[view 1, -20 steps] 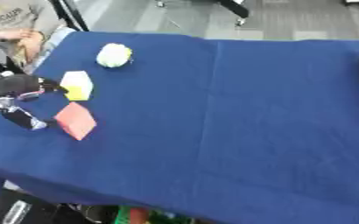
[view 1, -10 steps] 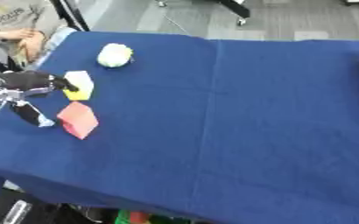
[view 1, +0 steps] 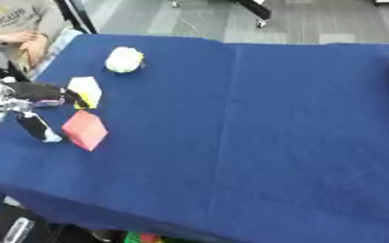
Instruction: Pick up the objects with one hand, pass them to the other hand, and then place them into the box on the other side of the table.
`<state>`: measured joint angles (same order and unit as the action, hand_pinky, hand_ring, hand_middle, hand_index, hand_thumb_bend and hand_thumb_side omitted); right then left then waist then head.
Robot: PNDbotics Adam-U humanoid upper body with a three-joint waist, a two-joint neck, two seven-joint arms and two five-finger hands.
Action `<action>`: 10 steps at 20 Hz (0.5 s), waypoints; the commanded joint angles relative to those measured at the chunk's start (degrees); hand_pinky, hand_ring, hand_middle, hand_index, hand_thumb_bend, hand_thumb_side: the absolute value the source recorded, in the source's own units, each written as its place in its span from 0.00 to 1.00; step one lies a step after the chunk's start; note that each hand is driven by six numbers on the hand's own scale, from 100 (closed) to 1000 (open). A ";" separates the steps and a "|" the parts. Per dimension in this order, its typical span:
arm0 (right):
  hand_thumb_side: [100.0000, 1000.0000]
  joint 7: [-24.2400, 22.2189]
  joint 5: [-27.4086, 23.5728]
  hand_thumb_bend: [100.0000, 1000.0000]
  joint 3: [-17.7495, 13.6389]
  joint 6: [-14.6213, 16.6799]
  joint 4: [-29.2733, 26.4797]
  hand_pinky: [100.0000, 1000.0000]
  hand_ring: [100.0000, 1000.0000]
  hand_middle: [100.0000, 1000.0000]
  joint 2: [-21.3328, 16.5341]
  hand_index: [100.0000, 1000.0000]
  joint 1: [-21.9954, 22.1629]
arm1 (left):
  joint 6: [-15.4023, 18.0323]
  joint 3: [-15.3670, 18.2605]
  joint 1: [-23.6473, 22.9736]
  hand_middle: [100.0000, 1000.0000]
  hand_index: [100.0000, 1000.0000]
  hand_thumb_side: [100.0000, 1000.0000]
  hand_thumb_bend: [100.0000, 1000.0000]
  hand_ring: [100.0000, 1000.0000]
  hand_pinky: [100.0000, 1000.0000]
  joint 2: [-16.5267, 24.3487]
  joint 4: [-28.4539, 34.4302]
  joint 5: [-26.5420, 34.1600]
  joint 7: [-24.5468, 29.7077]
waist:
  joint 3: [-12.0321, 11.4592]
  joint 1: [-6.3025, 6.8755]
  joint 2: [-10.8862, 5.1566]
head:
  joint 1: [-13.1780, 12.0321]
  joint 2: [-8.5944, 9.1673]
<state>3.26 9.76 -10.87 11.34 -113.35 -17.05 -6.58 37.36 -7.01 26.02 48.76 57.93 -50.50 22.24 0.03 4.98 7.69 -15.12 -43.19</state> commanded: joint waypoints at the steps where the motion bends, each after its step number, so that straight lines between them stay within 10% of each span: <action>1: 0.52 -0.27 -0.40 0.00 0.05 0.12 -1.24 0.92 0.84 0.81 -0.48 1.00 -0.63 | 0.17 0.18 1.11 0.78 0.92 0.24 0.36 0.81 0.89 1.60 0.16 0.31 0.66 | 0.07 -0.05 -0.67 | -0.27 0.18; 10: 0.52 -0.36 -0.44 0.00 0.06 0.07 -1.24 0.92 0.84 0.81 -0.42 1.00 -0.67 | 0.54 -0.30 1.45 0.74 0.88 0.20 0.32 0.78 0.87 1.01 -0.24 -0.41 1.21 | 0.13 -0.09 -0.59 | -0.46 0.17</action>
<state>3.15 9.73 -10.87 11.26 -113.35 -17.02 -6.60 37.75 -7.66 26.46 48.25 57.55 -50.64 23.34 0.12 4.98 7.70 -15.32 -43.19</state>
